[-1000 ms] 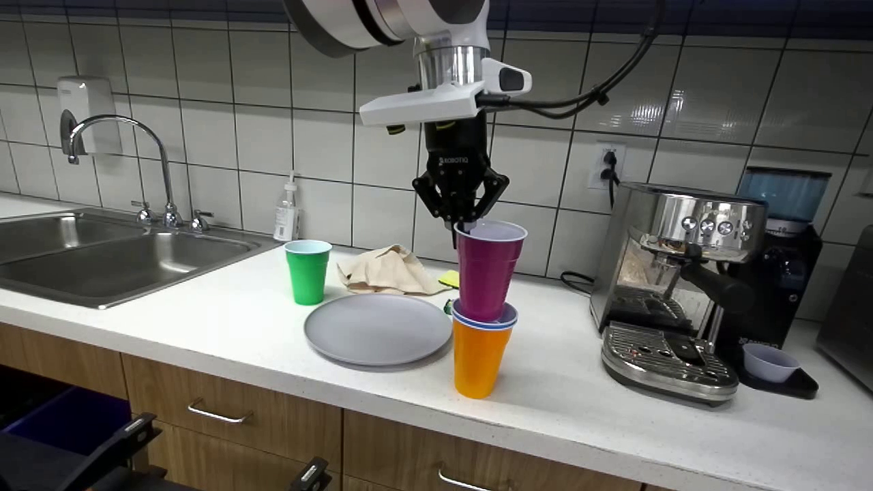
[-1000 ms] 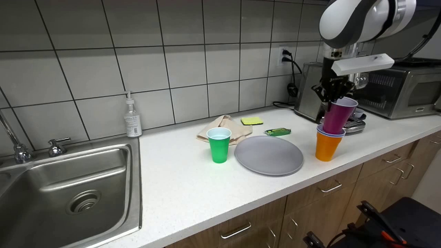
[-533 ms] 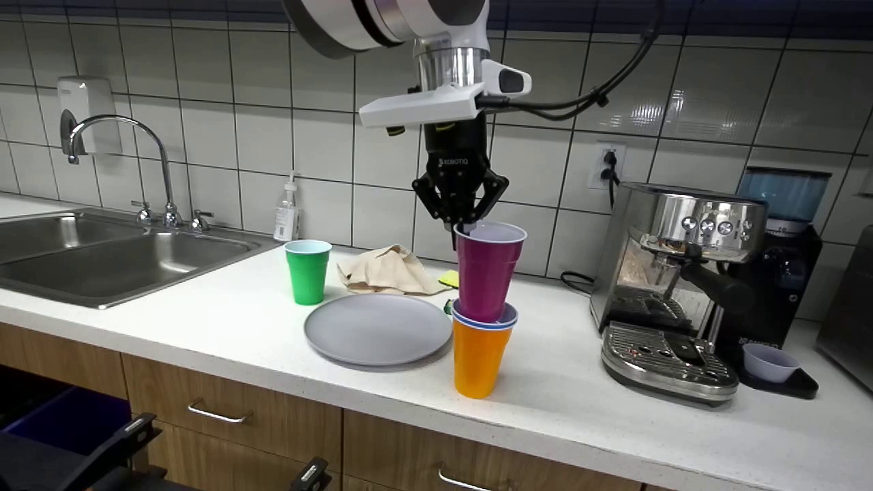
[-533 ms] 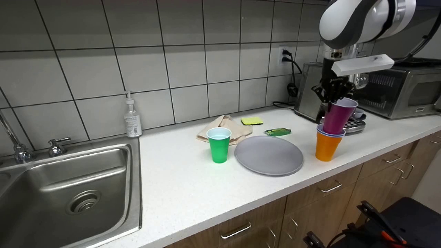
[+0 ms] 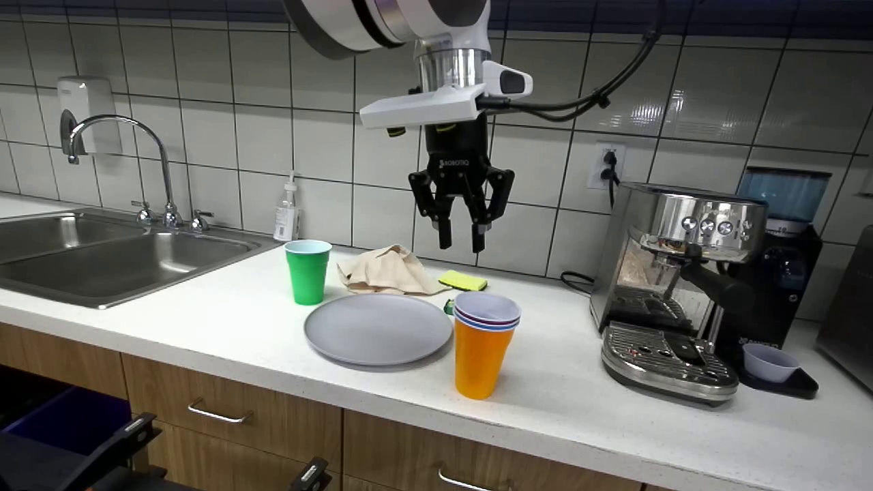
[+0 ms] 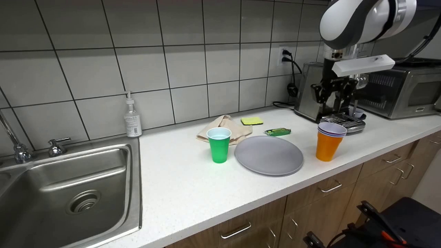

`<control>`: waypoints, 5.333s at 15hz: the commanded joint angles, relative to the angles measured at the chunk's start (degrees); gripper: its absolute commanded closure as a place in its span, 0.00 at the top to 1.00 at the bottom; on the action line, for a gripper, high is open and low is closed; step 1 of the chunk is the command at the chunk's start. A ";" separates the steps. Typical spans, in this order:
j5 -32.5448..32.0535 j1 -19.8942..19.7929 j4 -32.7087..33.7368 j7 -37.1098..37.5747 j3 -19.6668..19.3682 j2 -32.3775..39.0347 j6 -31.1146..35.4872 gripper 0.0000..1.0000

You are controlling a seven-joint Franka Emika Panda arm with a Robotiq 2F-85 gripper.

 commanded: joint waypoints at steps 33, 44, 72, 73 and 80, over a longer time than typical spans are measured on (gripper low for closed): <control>6.73 11.85 10.16 6.61 13.31 7.90 -1.74 1.00; 4.47 15.55 17.38 10.73 13.68 15.77 -2.30 1.00; 5.10 19.53 27.49 10.10 12.94 30.03 -2.89 1.00; 5.24 19.59 27.99 10.30 12.88 30.66 -2.59 1.00; 6.52 19.55 31.46 11.06 12.14 35.16 -1.01 1.00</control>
